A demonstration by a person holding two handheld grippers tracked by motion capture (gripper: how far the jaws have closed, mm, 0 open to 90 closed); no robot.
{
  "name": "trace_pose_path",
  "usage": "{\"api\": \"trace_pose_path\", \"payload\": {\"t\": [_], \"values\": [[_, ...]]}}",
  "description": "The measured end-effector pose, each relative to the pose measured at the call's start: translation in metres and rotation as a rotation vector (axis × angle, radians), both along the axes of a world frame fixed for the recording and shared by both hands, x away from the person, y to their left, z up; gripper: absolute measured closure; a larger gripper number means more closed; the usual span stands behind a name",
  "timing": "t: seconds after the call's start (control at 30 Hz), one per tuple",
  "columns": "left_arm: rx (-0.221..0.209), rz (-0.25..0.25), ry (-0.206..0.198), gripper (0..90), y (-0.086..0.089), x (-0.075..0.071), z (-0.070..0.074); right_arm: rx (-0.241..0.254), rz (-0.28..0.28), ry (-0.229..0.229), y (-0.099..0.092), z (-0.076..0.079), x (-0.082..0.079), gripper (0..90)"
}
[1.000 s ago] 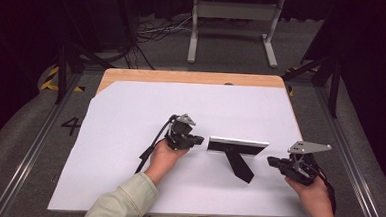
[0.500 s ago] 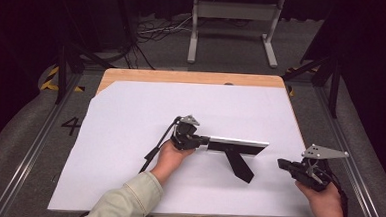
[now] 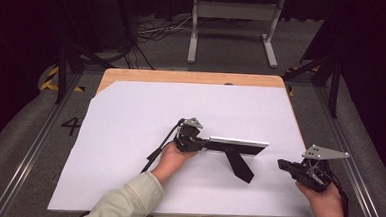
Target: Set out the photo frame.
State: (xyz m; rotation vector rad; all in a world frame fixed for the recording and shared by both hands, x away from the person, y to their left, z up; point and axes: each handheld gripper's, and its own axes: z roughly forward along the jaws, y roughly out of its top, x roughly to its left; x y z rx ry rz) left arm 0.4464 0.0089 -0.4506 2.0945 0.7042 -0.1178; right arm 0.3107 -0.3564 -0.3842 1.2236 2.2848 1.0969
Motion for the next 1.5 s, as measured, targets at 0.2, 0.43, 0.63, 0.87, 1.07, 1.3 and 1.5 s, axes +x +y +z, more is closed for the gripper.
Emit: {"api": "trace_pose_path", "payload": {"t": [0.2,0.43,0.63,0.87,1.07,1.3,1.5], "values": [[0.022,-0.008,0.010,90.0,0.001,-0.002,0.001,0.008,0.002,0.008,-0.001,0.002,0.000,89.7],[0.053,-0.031,0.009,90.0,0.000,-0.006,0.003,0.017,0.019,-0.007,0.002,0.010,-0.004,89.7],[0.082,-0.058,0.015,90.0,-0.003,-0.012,0.003,0.014,0.034,-0.016,0.006,0.013,-0.004,89.6],[0.106,-0.103,0.019,90.0,-0.005,-0.021,0.005,0.021,0.037,-0.015,0.006,0.016,-0.003,89.6],[0.135,-0.150,0.030,90.0,-0.006,-0.032,0.006,0.026,0.038,-0.021,0.007,0.020,-0.002,89.6],[0.145,-0.203,0.024,90.0,-0.011,-0.045,0.004,0.031,0.037,-0.029,0.008,0.024,0.000,89.6],[0.150,-0.284,0.024,90.0,-0.018,-0.057,0.004,0.037,0.035,-0.033,0.009,0.028,0.000,89.6]]}}
